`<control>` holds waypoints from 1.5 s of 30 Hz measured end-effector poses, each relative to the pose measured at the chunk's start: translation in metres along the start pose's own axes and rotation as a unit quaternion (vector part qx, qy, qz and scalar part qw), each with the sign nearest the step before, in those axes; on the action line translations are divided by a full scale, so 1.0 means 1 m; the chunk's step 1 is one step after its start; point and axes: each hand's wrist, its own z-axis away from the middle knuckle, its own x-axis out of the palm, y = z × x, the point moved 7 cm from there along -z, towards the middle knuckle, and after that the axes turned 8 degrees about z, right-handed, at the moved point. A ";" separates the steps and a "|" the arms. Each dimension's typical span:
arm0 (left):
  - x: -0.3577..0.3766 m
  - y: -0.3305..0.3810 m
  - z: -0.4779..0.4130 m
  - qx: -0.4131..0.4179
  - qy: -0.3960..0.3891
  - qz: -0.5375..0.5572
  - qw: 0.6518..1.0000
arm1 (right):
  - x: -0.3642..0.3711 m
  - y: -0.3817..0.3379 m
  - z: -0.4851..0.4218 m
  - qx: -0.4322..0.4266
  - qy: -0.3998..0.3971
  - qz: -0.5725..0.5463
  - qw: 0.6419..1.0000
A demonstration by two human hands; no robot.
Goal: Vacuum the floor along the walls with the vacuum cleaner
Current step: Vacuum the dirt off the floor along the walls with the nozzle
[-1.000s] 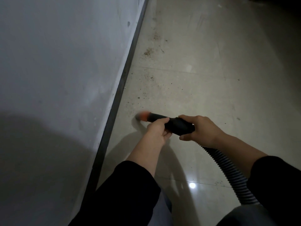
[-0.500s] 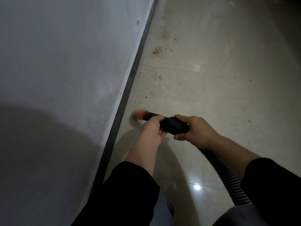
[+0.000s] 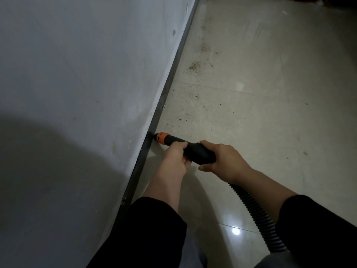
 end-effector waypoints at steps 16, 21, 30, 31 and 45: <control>0.026 -0.022 -0.002 -0.008 -0.051 -0.016 0.999 | -0.018 0.022 0.021 0.048 0.031 0.037 0.998; 0.035 -0.029 0.000 -0.010 -0.059 -0.027 0.998 | -0.024 0.030 0.028 0.055 0.037 0.040 0.997; 0.051 -0.045 0.002 -0.023 -0.076 -0.057 0.995 | -0.034 0.047 0.042 0.086 0.033 0.041 0.995; 0.053 -0.048 0.003 -0.026 -0.078 -0.059 0.995 | -0.035 0.050 0.045 0.090 0.032 0.042 0.995; 0.083 -0.083 0.004 -0.051 -0.120 -0.084 0.988 | -0.050 0.085 0.074 0.137 0.033 0.023 0.990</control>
